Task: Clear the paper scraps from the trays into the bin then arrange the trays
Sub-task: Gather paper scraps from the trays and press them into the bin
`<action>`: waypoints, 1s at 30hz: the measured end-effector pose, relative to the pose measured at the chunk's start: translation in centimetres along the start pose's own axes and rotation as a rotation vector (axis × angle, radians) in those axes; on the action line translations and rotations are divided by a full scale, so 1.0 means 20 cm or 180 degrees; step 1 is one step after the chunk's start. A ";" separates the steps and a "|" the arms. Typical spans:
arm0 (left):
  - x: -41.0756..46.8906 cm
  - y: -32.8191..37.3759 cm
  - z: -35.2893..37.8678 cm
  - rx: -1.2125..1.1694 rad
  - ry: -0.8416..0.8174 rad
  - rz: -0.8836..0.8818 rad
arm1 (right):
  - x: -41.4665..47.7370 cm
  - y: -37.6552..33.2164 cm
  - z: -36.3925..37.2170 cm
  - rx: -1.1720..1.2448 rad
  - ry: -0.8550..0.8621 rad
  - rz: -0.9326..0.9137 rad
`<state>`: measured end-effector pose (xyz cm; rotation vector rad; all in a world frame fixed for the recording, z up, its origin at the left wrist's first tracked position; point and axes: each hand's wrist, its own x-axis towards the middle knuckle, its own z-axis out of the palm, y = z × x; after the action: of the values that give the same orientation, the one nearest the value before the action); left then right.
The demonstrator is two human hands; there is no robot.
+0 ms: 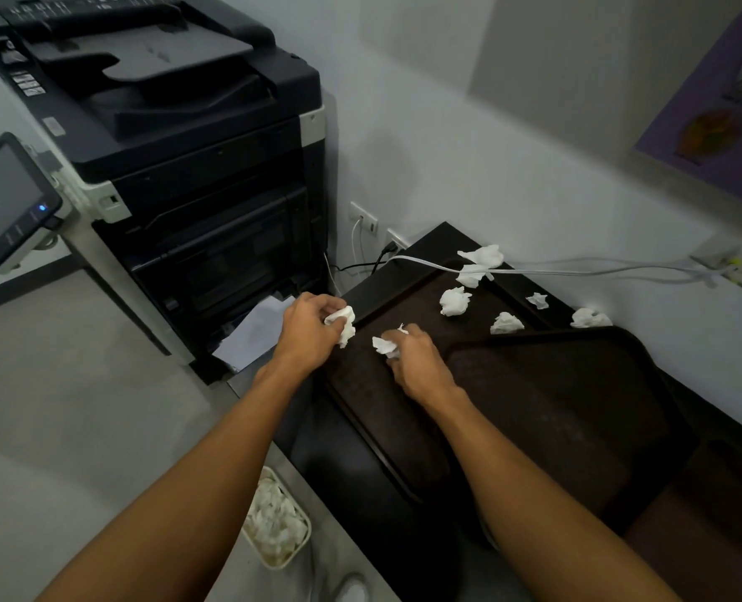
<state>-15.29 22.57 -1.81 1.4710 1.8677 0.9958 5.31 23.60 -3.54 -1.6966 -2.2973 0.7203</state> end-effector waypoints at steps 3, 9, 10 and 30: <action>-0.02 -0.01 -0.02 -0.0022 -0.0006 -0.0029 | 0.00 0.00 -0.01 0.0325 0.0192 0.0198; -0.08 -0.01 -0.06 -0.0082 0.0006 -0.0042 | -0.06 -0.05 -0.06 0.1382 0.0500 0.0652; -0.09 -0.01 -0.07 -0.0122 -0.0008 -0.0059 | -0.08 -0.06 -0.07 0.1468 0.0521 0.0673; -0.72 -0.43 -0.59 -0.0697 -0.0188 -0.0373 | -0.65 -0.75 0.40 0.2586 0.0655 0.0727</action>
<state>-25.89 5.04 -2.44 1.2360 1.7216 1.0523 -6.53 6.00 -1.41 -1.5215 -1.3766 1.2345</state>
